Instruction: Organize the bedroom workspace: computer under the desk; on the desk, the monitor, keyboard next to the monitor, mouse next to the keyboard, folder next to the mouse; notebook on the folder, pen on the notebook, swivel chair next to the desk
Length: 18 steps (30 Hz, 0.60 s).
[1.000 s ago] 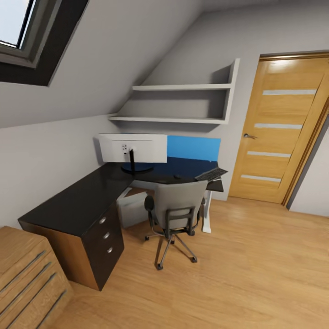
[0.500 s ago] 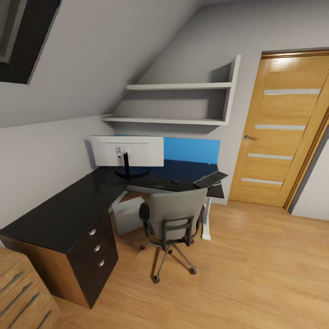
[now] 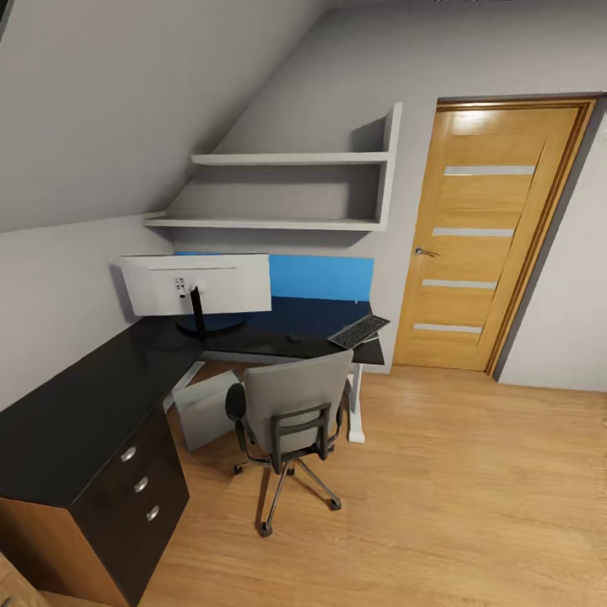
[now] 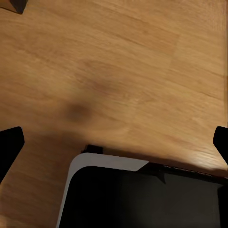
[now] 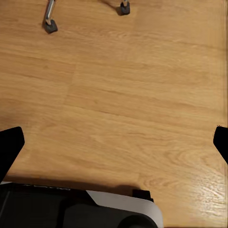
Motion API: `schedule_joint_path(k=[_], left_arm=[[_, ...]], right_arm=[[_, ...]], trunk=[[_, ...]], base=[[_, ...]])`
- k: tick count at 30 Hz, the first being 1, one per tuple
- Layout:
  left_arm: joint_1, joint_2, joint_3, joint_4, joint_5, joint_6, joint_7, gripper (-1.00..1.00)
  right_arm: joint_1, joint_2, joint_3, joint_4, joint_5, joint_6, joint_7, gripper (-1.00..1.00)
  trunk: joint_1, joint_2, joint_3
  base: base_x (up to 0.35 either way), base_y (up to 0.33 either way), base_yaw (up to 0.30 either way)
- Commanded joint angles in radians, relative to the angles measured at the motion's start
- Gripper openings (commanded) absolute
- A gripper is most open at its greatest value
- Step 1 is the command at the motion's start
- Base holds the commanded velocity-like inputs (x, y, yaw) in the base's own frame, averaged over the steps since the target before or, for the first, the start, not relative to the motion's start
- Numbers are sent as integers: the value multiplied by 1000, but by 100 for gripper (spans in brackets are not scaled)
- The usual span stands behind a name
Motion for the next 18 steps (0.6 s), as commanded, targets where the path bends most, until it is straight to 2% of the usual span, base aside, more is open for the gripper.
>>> schedule_joint_path(k=[1,11,18], left_arm=[[0,0,0,-1,5,-2,0,100],[0,0,0,-1,5,-2,1,100],[0,0,0,-1,5,-3,1,100]], right_arm=[[0,0,-1,-1,0,-2,3,100],[0,0,-1,0,0,-2,3,100],[0,1,1,2,1,-2,2,100]], trunk=[[0,-1,-2],[0,-1,-2],[0,-1,-1]], base=[[10,0,-269],[2,0,-268],[0,0,-42]])
